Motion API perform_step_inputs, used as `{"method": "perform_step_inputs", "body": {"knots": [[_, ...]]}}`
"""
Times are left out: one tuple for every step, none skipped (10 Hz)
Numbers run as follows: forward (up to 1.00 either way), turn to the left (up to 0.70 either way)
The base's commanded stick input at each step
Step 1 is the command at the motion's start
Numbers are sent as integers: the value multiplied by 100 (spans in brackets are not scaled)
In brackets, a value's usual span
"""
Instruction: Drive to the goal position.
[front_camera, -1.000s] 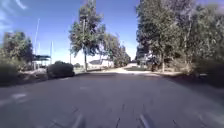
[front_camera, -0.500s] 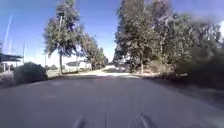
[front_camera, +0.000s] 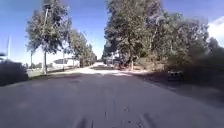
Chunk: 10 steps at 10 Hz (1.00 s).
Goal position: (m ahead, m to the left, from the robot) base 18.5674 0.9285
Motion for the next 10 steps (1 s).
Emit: {"method": "perform_step_inputs", "body": {"knots": [[100, 0], [100, 0], [100, 0], [100, 0], [100, 18], [100, 40], [100, 40], [100, 40], [100, 40], [100, 40]]}}
